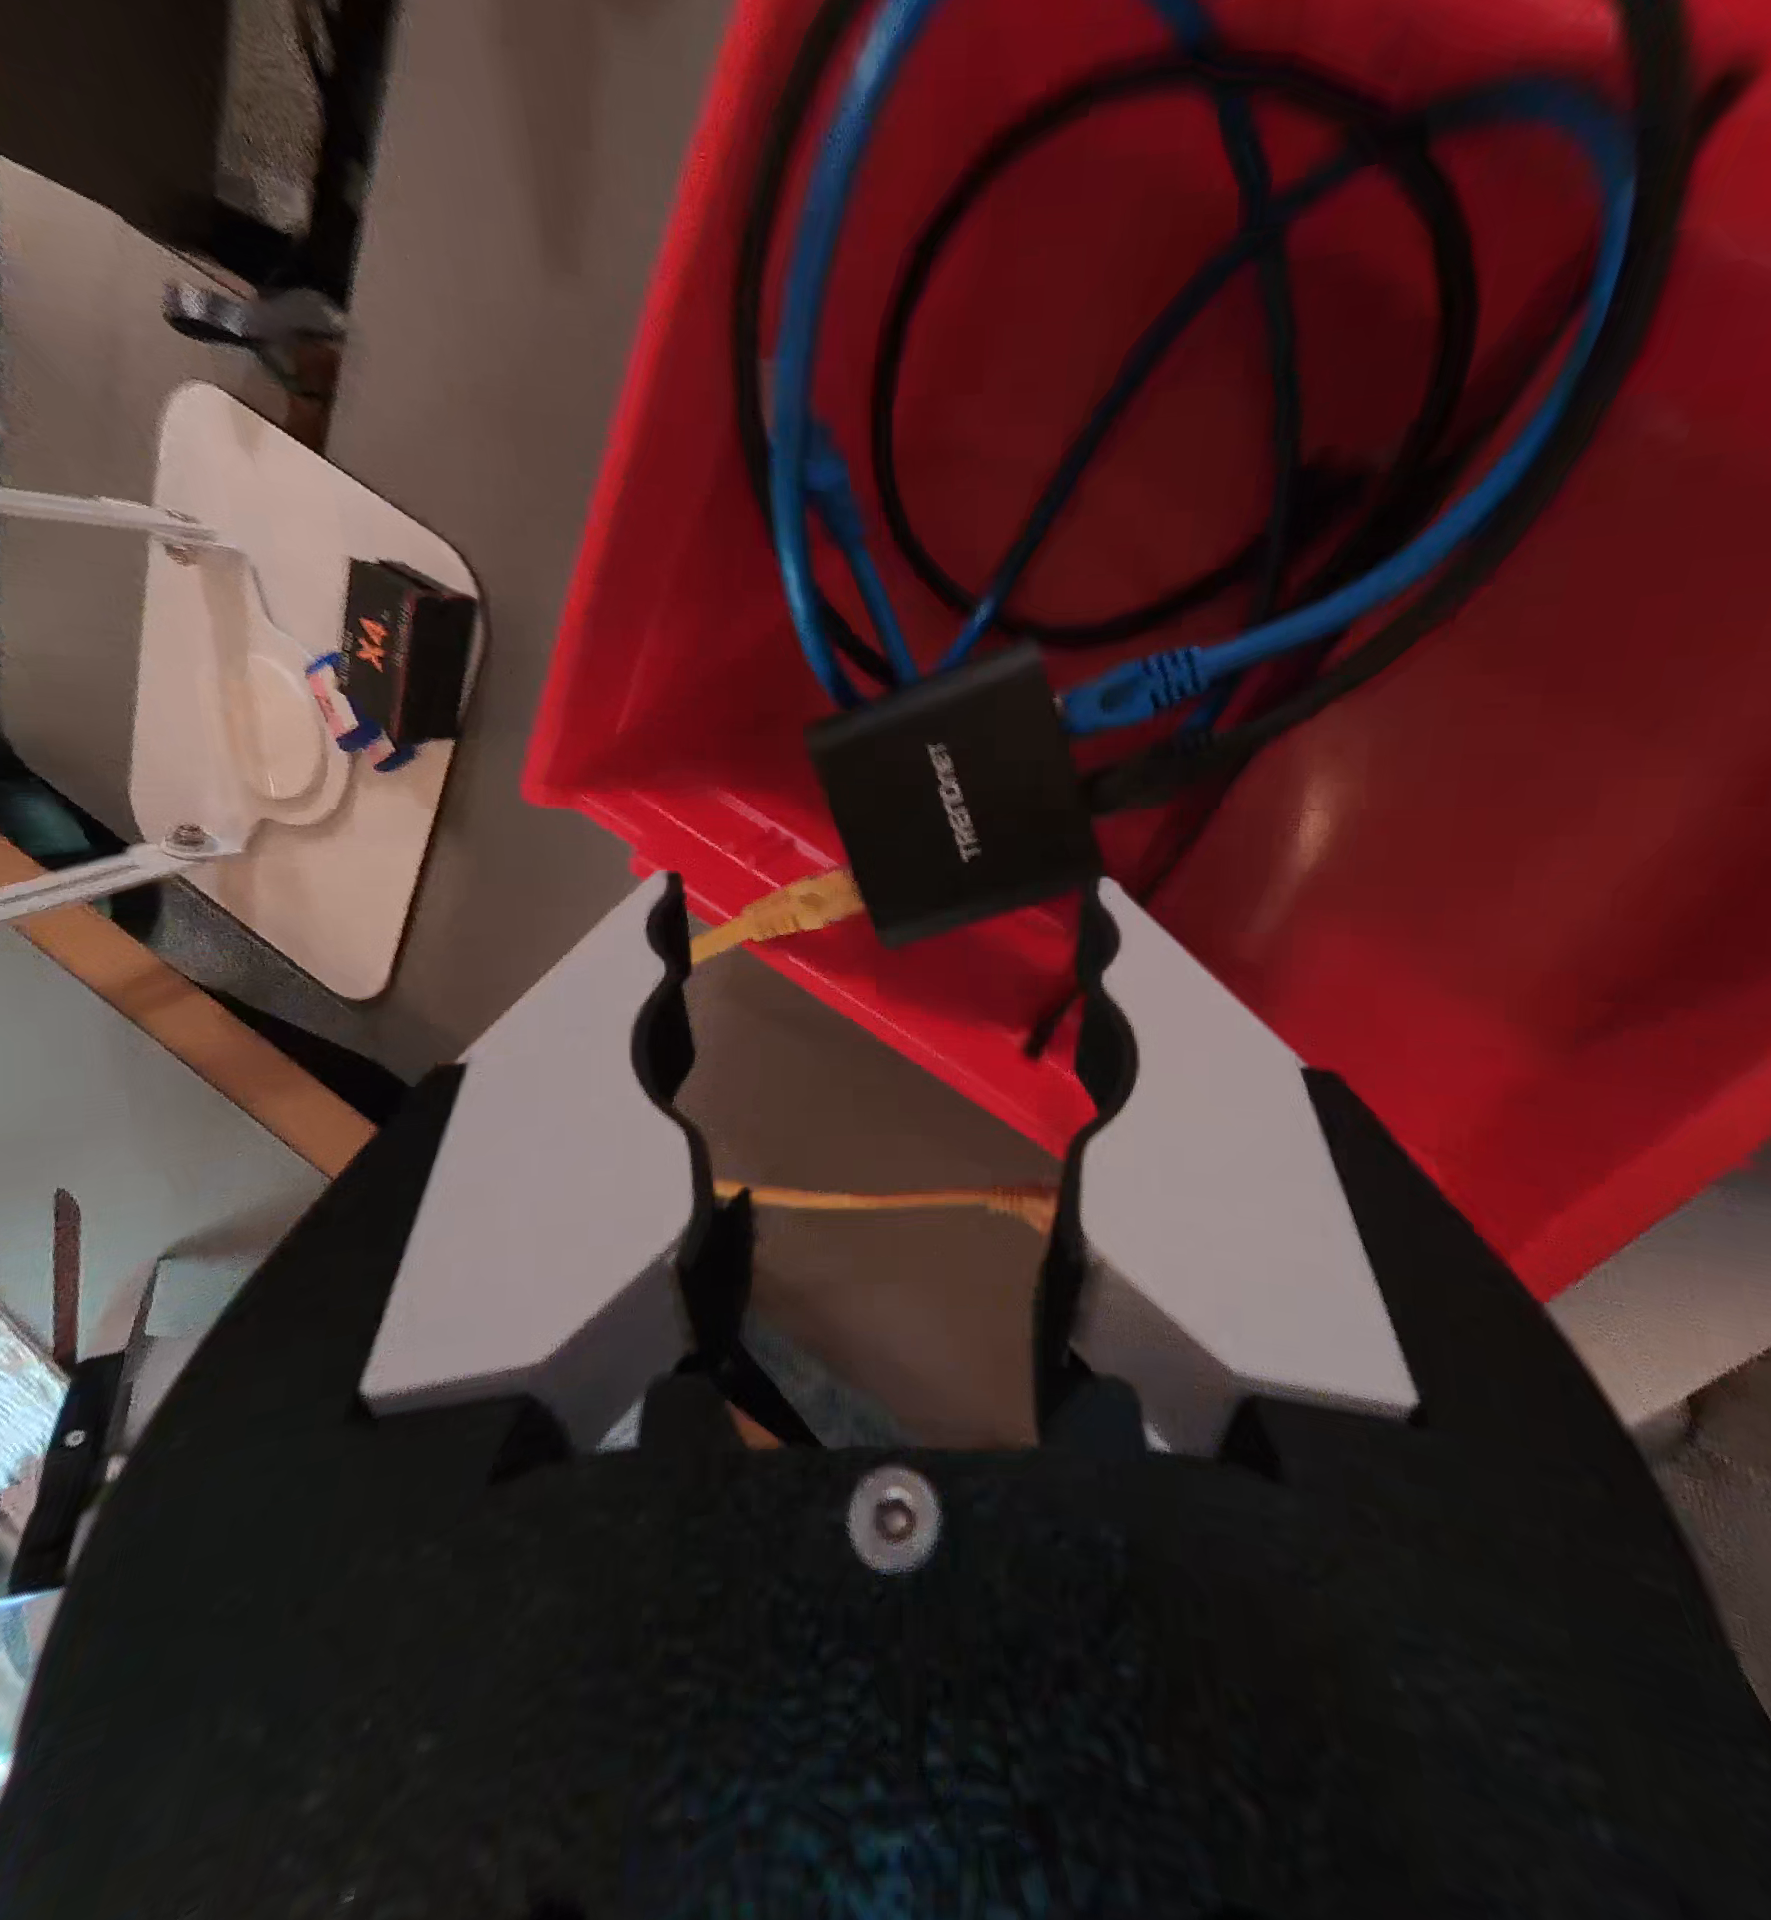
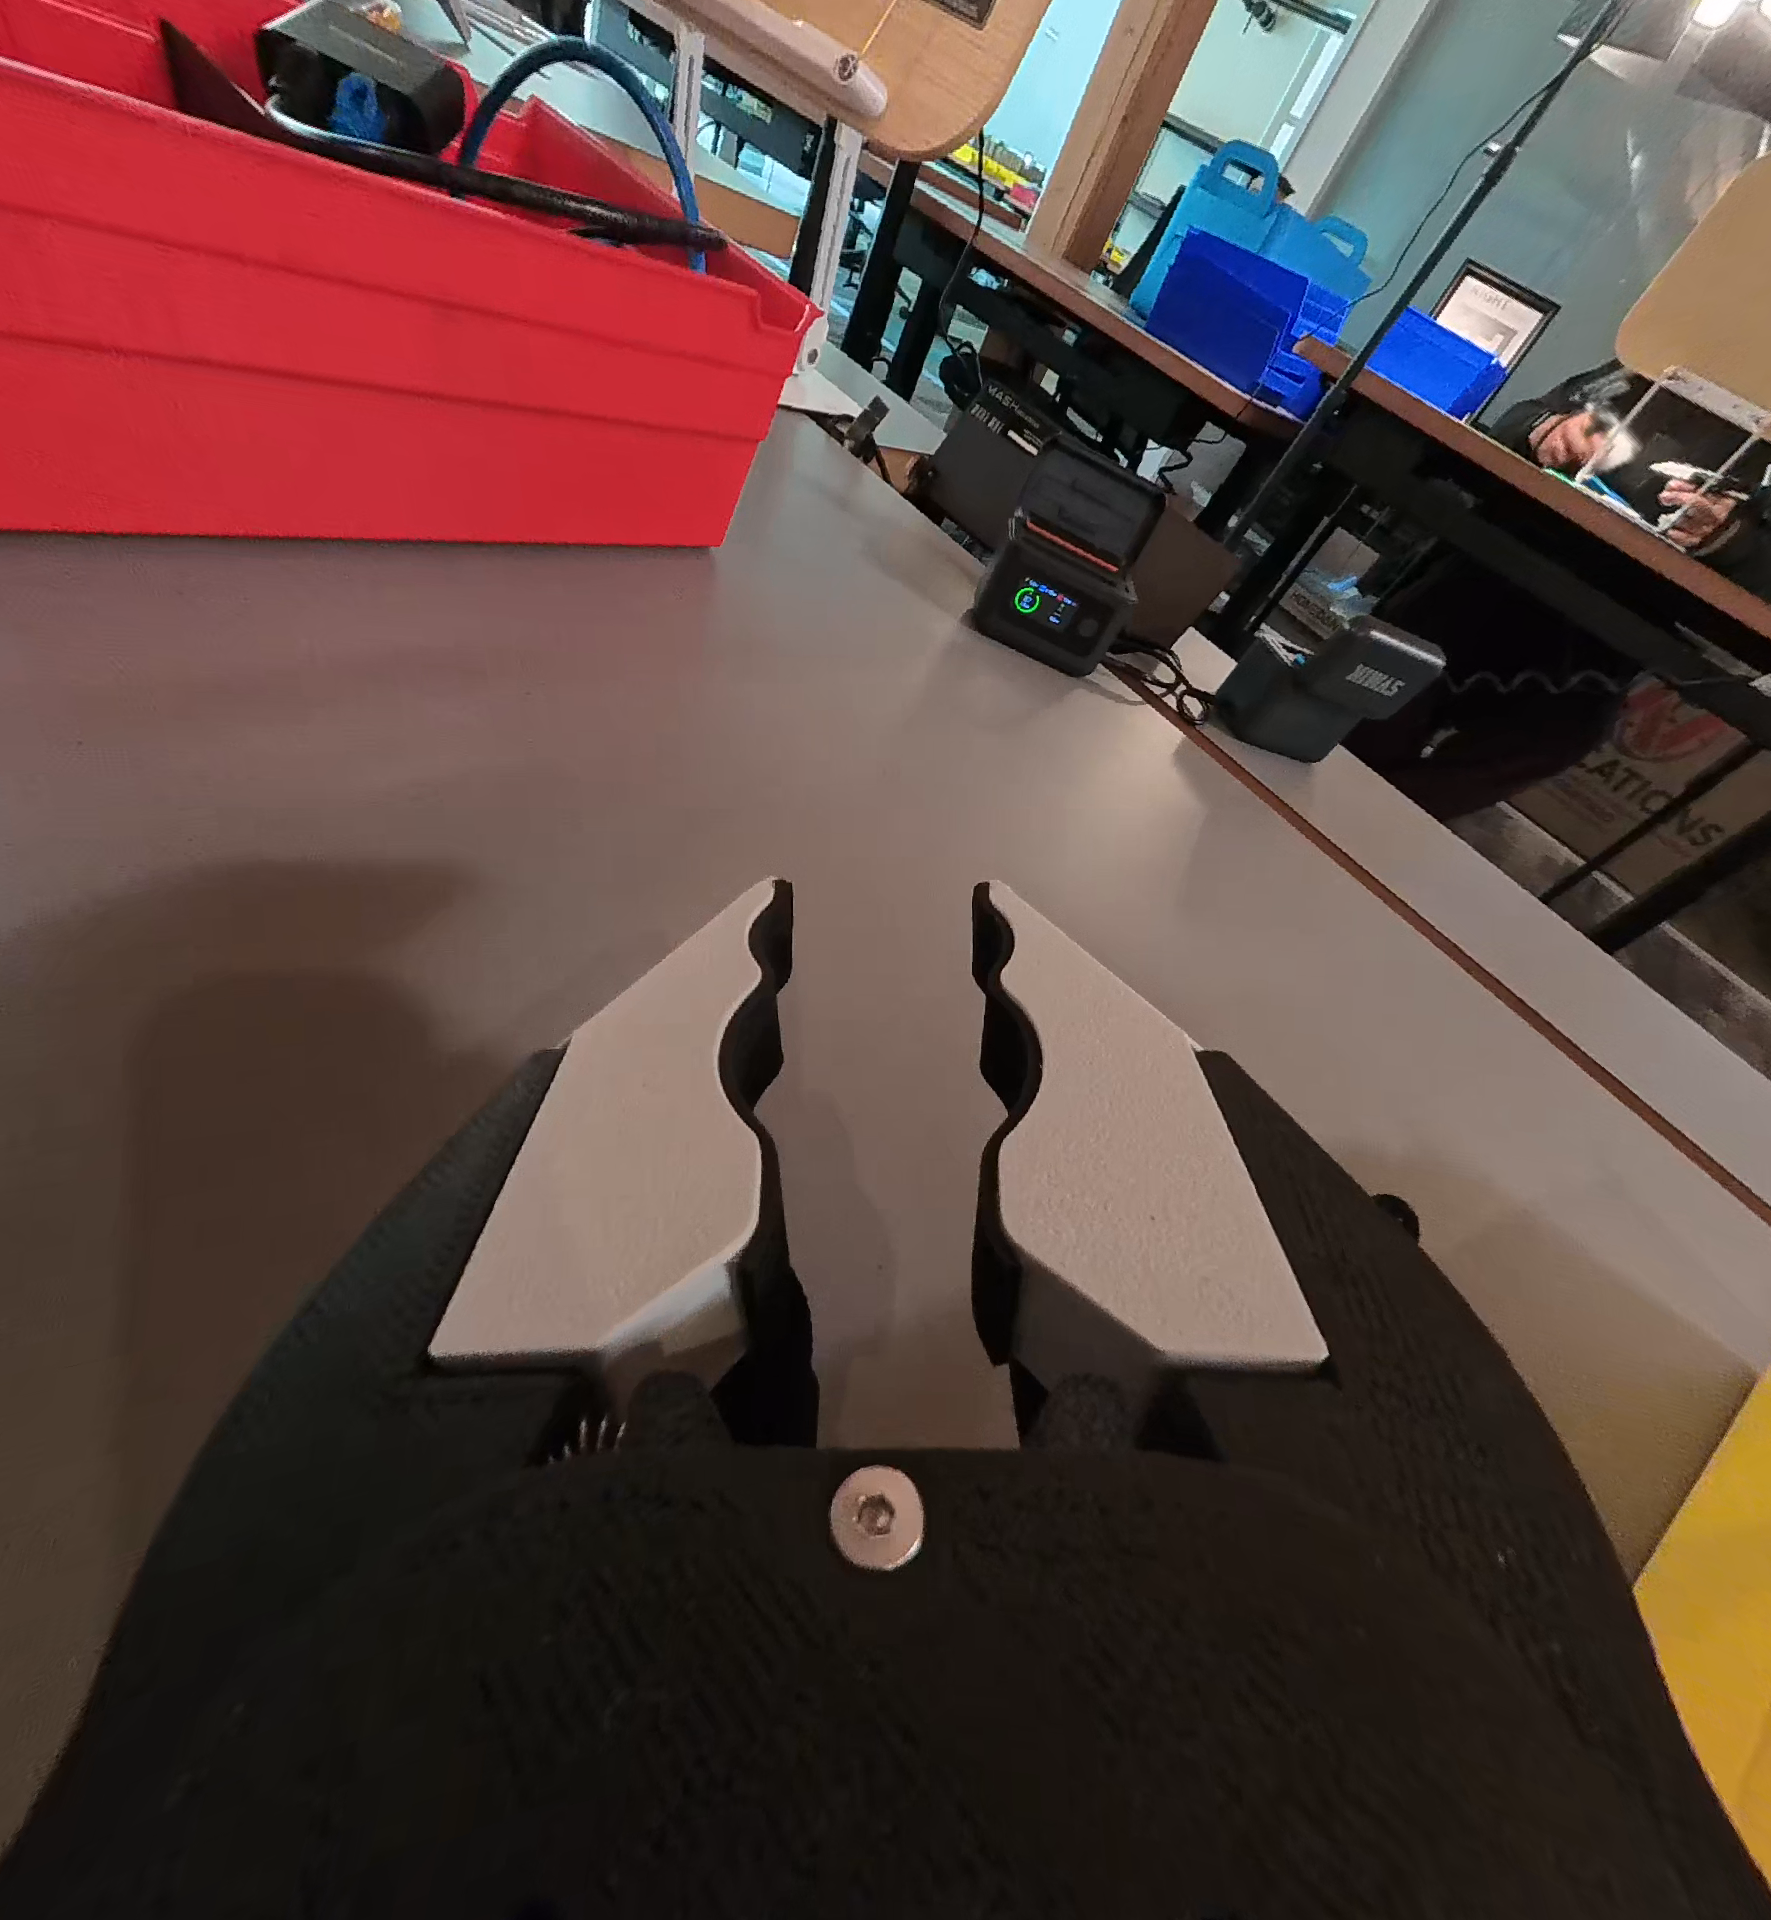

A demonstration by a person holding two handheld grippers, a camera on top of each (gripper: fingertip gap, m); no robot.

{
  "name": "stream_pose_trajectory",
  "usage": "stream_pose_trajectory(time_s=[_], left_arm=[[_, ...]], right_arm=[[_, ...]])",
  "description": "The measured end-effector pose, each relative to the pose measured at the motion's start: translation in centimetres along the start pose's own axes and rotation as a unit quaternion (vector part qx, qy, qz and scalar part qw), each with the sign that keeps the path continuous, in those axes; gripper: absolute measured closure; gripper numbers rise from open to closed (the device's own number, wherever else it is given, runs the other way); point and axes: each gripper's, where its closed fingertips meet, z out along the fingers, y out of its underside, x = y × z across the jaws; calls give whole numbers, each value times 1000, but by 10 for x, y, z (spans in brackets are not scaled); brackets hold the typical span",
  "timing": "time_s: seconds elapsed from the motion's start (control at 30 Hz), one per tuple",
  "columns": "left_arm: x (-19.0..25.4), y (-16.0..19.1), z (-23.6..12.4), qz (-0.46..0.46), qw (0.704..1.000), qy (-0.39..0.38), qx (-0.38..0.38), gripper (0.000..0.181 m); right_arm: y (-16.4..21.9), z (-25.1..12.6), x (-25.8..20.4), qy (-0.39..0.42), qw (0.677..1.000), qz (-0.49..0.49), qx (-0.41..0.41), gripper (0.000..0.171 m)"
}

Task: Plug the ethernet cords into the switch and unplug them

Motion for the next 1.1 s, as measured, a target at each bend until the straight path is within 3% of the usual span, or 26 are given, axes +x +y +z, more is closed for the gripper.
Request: stream_pose_trajectory(time_s=[0.03, 0.1, 0.23, 0.5, 0.67, 0.9, 1.1], left_arm=[[4, 4, 4, -7, 1000, 8, -15, 107], [8, 8, 13, -24, 999, 25, -30, 104], [8, 8, 21, 27, 999, 16, -42, 107], [-2, 5, 10, 93, 993, -9, -78, 103], [-16, 16, 18, 224, 960, -85, -145, 99], [-3, 13, 45, 261, 952, -51, -149, 100], [-7, 12, 56, 330, 923, -84, -180, 104]], right_arm=[[0, 0, 0, 0, 1000, 0, 0, 138], [-1, 0, -1, -1, 1000, -1, 0, 138], [3, 1, -3, -6, 1000, -7, -9, 137], [6, 2, -6, -11, 1000, -17, -17, 137], [6, 3, -8, -14, 999, -23, -20, 137], [8, 4, -13, -19, 999, -39, -26, 137], [9, 4, -13, -21, 998, -42, -28, 137]])
